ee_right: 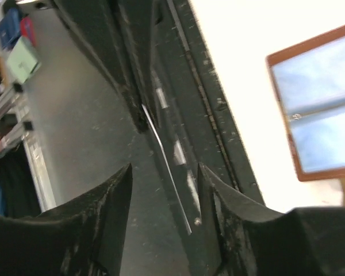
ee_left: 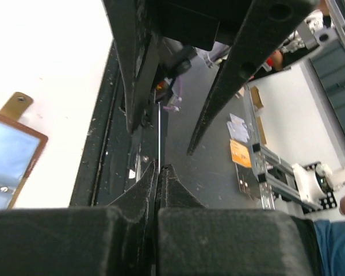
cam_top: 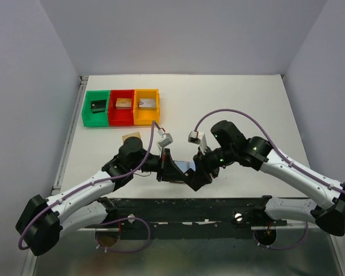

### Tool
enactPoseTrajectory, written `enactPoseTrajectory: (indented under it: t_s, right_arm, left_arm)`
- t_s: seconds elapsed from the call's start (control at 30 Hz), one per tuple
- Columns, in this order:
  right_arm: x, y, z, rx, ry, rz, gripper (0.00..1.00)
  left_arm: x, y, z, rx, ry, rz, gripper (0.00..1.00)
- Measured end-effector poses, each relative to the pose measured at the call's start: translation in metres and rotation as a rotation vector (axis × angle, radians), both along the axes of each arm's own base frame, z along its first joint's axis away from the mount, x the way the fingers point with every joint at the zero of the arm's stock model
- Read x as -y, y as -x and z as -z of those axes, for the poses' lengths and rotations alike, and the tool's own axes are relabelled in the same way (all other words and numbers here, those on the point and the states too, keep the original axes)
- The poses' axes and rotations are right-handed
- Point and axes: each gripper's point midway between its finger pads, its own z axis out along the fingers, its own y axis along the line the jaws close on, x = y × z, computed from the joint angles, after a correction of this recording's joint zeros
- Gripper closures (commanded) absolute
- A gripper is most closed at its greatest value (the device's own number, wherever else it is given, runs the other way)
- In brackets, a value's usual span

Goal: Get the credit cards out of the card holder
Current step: Place the credit card at the center of the board.

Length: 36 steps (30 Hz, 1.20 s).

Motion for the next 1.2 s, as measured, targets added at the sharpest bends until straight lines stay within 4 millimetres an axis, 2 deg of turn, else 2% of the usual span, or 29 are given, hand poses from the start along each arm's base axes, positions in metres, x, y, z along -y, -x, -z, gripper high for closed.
enactPoseTrajectory:
  t_s: [0.1, 0.13, 0.17, 0.2, 0.23, 0.33, 0.37, 0.47, 0.57, 0.67, 0.8, 0.9, 1.2]
  right_arm:
    - [0.007, -0.017, 0.001, 0.052, 0.011, 0.135, 0.39]
    - [0.011, -0.024, -0.001, 0.072, 0.011, 0.19, 0.39]
    - [0.015, -0.032, -0.003, 0.097, 0.007, 0.244, 0.39]
    - [0.02, -0.039, -0.007, 0.122, 0.001, 0.299, 0.39]
    - [0.025, -0.047, -0.011, 0.149, -0.006, 0.356, 0.39]
    - [0.037, -0.061, -0.016, 0.211, -0.033, 0.491, 0.44]
    - [0.042, -0.065, -0.013, 0.225, -0.037, 0.535, 0.44]
    - [0.052, -0.072, 0.005, 0.237, -0.056, 0.649, 0.43]
    - [0.059, -0.07, 0.027, 0.211, -0.052, 0.694, 0.42]
    - [0.057, -0.068, 0.036, 0.184, -0.051, 0.697, 0.43]
    - [0.048, -0.069, 0.033, 0.159, -0.077, 0.689, 0.43]
    - [0.046, -0.068, 0.034, 0.148, -0.083, 0.684, 0.43]
    - [0.043, -0.068, 0.04, 0.131, -0.081, 0.682, 0.43]
  left_arm:
    - [-0.006, -0.02, -0.001, -0.002, -0.011, -0.111, 1.0]
    - [-0.011, -0.033, -0.001, -0.012, -0.01, -0.169, 1.0]
    - [-0.023, -0.056, 0.0, -0.037, -0.009, -0.273, 1.0]
    - [-0.028, -0.066, 0.007, -0.074, -0.023, -0.335, 1.0]
    - [-0.045, -0.092, 0.01, -0.09, -0.021, -0.447, 1.0]
    - [-0.084, -0.137, 0.036, -0.233, -0.041, -0.697, 1.0]
    - [-0.095, -0.149, 0.045, -0.283, -0.052, -0.773, 1.0]
    - [-0.108, -0.173, 0.062, -0.362, -0.087, -0.897, 1.0]
    - [-0.111, -0.198, 0.073, -0.413, -0.121, -0.976, 1.0]
    - [-0.113, -0.226, 0.088, -0.454, -0.15, -1.039, 1.0]
    - [-0.115, -0.246, 0.113, -0.513, -0.181, -1.096, 1.0]
    - [-0.115, -0.251, 0.135, -0.563, -0.207, -1.117, 1.0]
    - [-0.112, -0.264, 0.151, -0.585, -0.183, -1.131, 1.0]
